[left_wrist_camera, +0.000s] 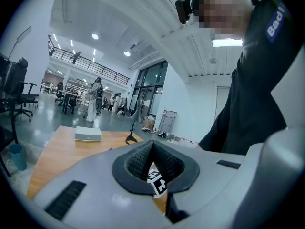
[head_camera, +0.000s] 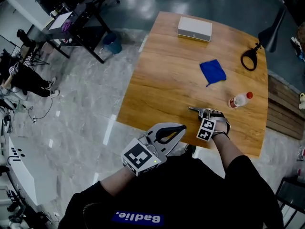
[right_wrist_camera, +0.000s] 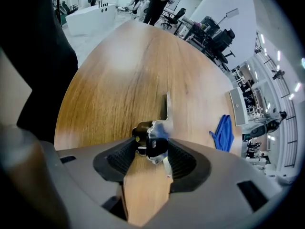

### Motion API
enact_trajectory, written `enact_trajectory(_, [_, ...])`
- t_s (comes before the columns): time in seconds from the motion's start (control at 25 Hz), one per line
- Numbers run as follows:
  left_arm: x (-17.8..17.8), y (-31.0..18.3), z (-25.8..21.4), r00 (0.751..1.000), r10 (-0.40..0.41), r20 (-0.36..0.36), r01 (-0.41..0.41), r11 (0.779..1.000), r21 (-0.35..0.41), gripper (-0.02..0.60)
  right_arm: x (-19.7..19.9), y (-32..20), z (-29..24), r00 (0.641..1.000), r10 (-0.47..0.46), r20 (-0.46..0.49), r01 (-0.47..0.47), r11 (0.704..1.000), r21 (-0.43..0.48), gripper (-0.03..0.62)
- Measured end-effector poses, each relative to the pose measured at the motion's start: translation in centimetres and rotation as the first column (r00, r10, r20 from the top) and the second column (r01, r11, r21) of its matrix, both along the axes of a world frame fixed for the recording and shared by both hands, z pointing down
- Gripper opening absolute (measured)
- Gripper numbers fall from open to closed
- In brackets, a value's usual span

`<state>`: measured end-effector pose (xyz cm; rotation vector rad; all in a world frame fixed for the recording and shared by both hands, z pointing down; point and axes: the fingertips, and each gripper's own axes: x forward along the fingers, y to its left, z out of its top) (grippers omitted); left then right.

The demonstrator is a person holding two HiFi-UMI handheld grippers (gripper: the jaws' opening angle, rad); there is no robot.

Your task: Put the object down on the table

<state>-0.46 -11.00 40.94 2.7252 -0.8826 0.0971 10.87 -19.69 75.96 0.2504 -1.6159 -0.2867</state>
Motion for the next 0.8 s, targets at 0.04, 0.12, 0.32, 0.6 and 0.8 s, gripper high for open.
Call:
enact_trajectory(0.04, [0.0,0.0,-0.1,1.000,0.004,-0.002,-0.004,1.000,0.002,0.003,0.0,0.2,0.0,1.000,0.003,0.006,-0.003,1.000,0.002,0.196])
enact_trajectory(0.12, [0.0,0.0,-0.4,1.000,0.009,-0.006,-0.009,1.000,0.007,0.003,-0.1,0.4,-0.6,1.000,0.009,0.029,-0.009,1.000,0.011,0.196])
enact_trajectory(0.32, [0.5,-0.5,-0.9,0.999,0.038,-0.026,-0.037,0.999,0.030,0.003,-0.2,0.8,-4.6,0.987,0.071,0.146,-0.076,0.997,0.031,0.196])
enact_trajectory(0.6, [2.0,-0.7,-1.7,0.994,0.101,-0.052,-0.098,0.994,0.057,0.003,-0.8,2.4,-15.5,0.693,0.435,0.575,-0.365,0.899,-0.241,0.196])
enact_trajectory(0.8, [3.2,-1.0,-2.1,0.988,0.139,-0.066,-0.135,0.989,0.067,0.003,-1.7,3.5,-22.8,0.283,0.605,0.744,-0.322,0.791,-0.520,0.196])
